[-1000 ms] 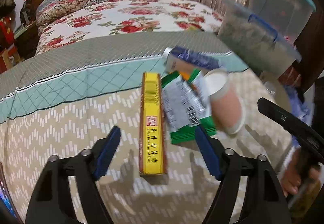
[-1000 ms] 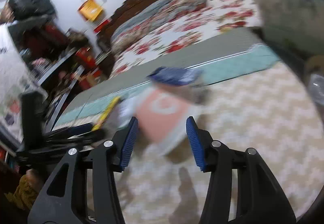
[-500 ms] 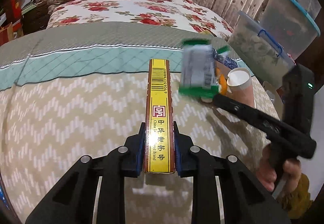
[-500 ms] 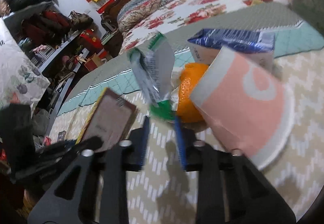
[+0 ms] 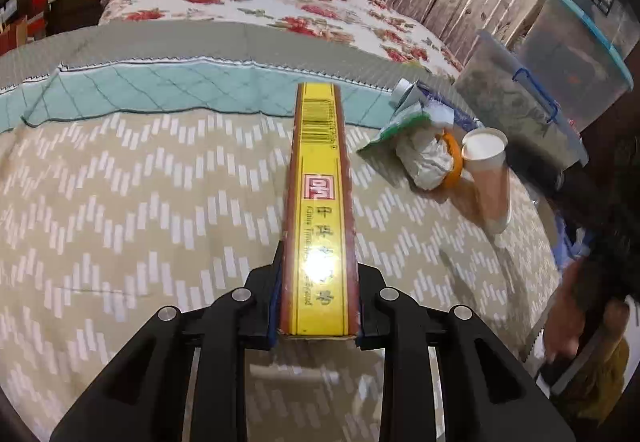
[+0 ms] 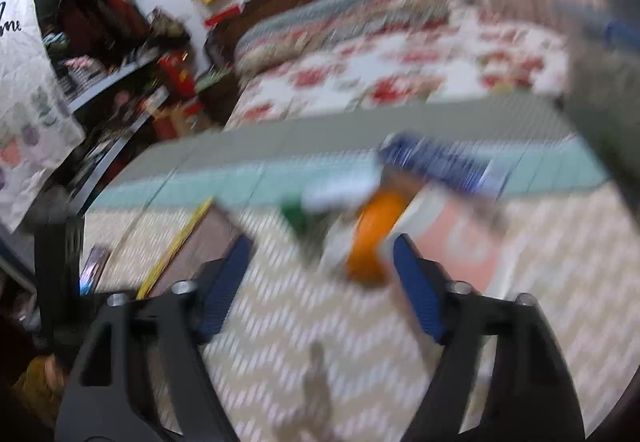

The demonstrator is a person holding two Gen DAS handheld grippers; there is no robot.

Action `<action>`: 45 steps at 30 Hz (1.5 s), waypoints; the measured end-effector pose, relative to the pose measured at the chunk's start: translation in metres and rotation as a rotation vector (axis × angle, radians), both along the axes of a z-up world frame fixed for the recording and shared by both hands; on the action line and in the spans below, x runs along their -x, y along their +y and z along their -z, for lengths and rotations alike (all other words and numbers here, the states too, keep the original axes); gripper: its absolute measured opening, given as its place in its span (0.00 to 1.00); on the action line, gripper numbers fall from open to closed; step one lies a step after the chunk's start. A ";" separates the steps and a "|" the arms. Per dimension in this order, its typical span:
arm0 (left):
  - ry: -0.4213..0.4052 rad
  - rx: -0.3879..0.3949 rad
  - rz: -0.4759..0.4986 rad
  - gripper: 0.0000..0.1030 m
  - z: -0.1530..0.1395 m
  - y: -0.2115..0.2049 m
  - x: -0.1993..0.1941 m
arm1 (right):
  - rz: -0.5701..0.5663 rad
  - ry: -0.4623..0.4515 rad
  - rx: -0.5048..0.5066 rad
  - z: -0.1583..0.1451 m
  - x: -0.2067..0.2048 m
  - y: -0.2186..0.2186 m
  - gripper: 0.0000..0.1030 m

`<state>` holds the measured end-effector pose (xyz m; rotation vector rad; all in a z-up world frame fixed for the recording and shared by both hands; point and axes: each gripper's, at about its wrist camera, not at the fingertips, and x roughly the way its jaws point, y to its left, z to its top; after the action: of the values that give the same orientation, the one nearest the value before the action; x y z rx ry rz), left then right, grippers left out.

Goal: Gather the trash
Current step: 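Grasp the yellow box with the left tool while the right tool grasps crumpled white paper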

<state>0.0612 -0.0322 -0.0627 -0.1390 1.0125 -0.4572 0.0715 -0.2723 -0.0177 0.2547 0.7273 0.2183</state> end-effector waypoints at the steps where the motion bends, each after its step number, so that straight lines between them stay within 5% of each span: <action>1: -0.006 -0.001 0.004 0.24 0.000 0.000 0.001 | -0.010 -0.004 0.034 -0.005 -0.006 0.002 0.74; 10: -0.022 0.033 0.022 0.24 0.004 0.005 0.002 | -0.251 0.067 0.511 -0.004 -0.041 0.059 0.72; 15: -0.002 0.086 0.024 0.23 0.006 0.014 -0.002 | -0.350 0.154 0.527 0.013 -0.040 0.068 0.51; 24: -0.006 0.091 0.027 0.23 0.007 0.016 -0.002 | -0.325 0.162 0.759 0.046 -0.073 0.086 0.58; 28: -0.005 0.093 0.026 0.23 0.007 0.016 -0.001 | -0.294 0.098 0.916 0.055 -0.070 0.083 0.35; 30: -0.007 0.092 0.026 0.23 0.005 0.015 0.000 | -0.270 0.075 0.846 0.044 -0.062 0.074 0.33; 32: -0.010 0.086 0.026 0.23 0.004 0.013 0.000 | -0.276 0.061 0.639 0.022 -0.050 0.059 0.33; 33: -0.011 0.084 0.026 0.23 0.004 0.012 0.001 | -0.297 0.072 0.385 0.003 -0.040 0.041 0.33; 35: -0.011 0.085 0.025 0.23 0.003 0.012 0.001 | -0.312 0.081 0.141 -0.012 -0.030 0.021 0.33; 36: -0.012 0.083 0.024 0.23 0.003 0.011 0.001 | -0.327 0.105 -0.057 -0.015 -0.022 0.003 0.34; 39: -0.017 0.072 0.025 0.23 0.002 0.008 0.003 | -0.295 0.160 -0.308 0.000 -0.008 -0.024 0.34; 45: -0.022 0.055 0.030 0.21 0.000 0.004 0.007 | -0.133 0.250 -0.355 0.044 0.020 -0.055 0.34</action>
<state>0.0544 -0.0280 -0.0625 -0.1674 0.9816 -0.5130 0.0510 -0.3271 -0.0612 0.5800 0.9534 0.4495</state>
